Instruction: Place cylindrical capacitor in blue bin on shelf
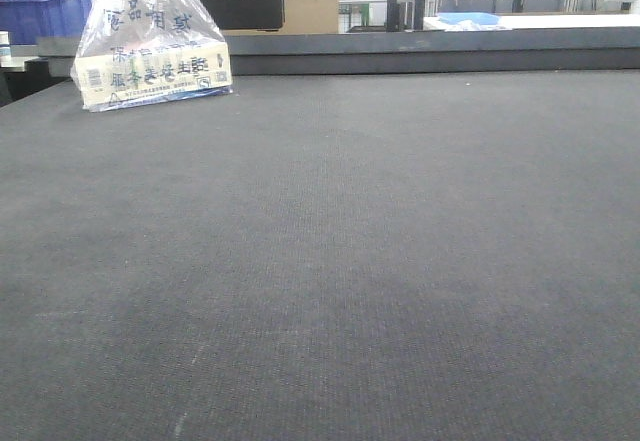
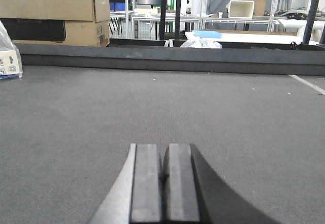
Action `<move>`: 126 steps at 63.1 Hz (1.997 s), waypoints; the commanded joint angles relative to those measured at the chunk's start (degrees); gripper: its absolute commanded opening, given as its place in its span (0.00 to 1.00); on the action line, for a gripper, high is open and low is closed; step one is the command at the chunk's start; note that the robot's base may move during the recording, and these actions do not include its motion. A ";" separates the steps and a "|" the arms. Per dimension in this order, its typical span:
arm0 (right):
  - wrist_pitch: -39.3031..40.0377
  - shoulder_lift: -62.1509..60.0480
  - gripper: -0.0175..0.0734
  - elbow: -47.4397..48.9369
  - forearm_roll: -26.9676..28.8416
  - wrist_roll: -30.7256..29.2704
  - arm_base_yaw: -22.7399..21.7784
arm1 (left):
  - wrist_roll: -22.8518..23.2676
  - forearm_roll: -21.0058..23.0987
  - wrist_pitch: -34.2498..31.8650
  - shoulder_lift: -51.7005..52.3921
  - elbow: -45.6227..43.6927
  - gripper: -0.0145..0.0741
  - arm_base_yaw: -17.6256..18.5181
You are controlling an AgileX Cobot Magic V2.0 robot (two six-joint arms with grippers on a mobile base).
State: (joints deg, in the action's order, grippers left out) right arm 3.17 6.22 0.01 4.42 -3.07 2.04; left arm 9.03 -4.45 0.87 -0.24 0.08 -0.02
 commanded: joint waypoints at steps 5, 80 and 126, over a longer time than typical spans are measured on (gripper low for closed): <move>-3.17 -0.15 0.01 2.35 0.31 -0.14 -0.12 | 0.29 1.36 3.18 0.24 -2.63 0.04 0.45; -55.49 60.85 0.01 48.81 6.47 -0.04 0.65 | 0.29 0.18 53.44 -66.86 -59.23 0.04 0.45; -49.20 75.07 0.65 51.39 -1.05 5.55 2.16 | 0.29 0.18 52.17 -67.08 -59.23 0.04 0.45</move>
State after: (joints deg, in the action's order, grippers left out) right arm -48.30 80.06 51.02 3.71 2.43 4.10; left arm 9.03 -4.27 53.64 -67.45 -58.71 -0.02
